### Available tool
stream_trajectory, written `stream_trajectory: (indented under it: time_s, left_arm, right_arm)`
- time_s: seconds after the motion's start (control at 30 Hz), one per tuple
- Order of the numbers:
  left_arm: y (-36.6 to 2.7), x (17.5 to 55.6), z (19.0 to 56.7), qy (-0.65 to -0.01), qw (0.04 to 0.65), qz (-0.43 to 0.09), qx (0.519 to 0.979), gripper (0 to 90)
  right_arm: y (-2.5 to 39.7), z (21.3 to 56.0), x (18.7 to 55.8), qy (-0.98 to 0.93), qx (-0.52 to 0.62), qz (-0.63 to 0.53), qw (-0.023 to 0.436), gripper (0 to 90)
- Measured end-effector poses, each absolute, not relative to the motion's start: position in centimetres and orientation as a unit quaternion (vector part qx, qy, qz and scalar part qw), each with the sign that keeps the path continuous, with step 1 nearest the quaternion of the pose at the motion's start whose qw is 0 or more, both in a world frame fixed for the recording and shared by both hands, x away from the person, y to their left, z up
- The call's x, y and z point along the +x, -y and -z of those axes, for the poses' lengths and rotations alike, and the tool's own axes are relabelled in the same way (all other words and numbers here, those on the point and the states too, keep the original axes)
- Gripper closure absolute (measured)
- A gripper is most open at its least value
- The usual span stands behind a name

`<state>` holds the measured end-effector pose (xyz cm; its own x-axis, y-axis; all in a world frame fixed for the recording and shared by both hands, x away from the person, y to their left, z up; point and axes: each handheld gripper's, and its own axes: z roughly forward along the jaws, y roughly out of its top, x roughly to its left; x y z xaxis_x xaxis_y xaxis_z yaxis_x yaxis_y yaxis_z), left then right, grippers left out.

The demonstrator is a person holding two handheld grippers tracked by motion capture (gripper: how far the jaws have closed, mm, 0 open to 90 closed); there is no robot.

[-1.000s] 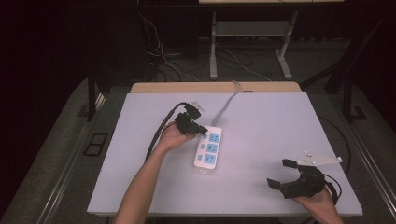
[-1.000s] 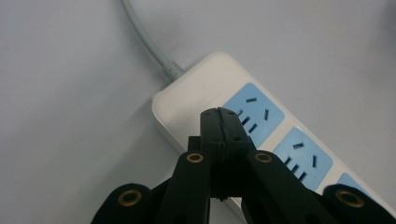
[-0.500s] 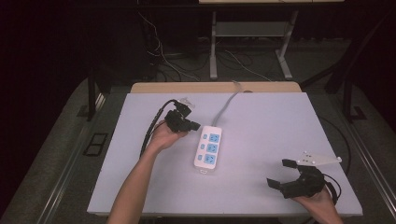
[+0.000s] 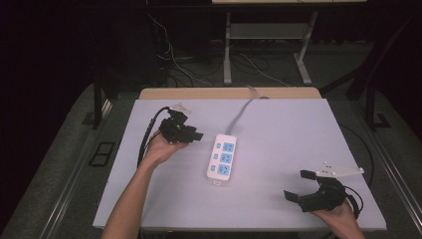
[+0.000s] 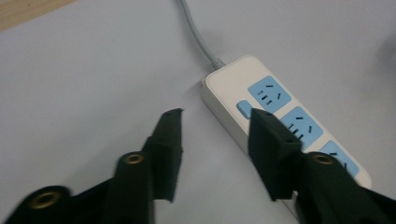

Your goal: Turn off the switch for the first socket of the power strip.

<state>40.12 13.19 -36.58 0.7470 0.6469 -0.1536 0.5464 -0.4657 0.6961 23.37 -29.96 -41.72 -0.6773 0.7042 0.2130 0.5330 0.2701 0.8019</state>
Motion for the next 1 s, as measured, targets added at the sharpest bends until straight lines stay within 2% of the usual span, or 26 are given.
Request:
stream_trajectory:
  time_s: [0.17, 0.3, 0.53, 1.0]
  left_arm:
    - [-14.5, 38.9, 36.3, -0.36, 0.396, -0.066, 0.842, 20.1]
    - [-15.1, 37.9, 36.1, -0.379, 0.391, -0.074, 0.836, 0.1]
    - [-16.6, 35.3, 36.1, -0.384, 0.428, -0.073, 0.815, 0.0]
    - [-18.0, 30.4, 36.5, -0.379, 0.468, -0.106, 0.791, 0.0]
  right_arm:
    - [29.9, 41.7, 23.3, -0.792, 0.39, -0.461, 0.093, 0.2]
    - [29.7, 41.7, 23.4, -0.792, 0.39, -0.461, 0.092, 0.2]
    - [29.6, 41.6, 23.3, -0.792, 0.388, -0.462, 0.094, 0.2]
    - [29.4, 41.6, 23.2, -0.792, 0.388, -0.462, 0.093, 0.2]
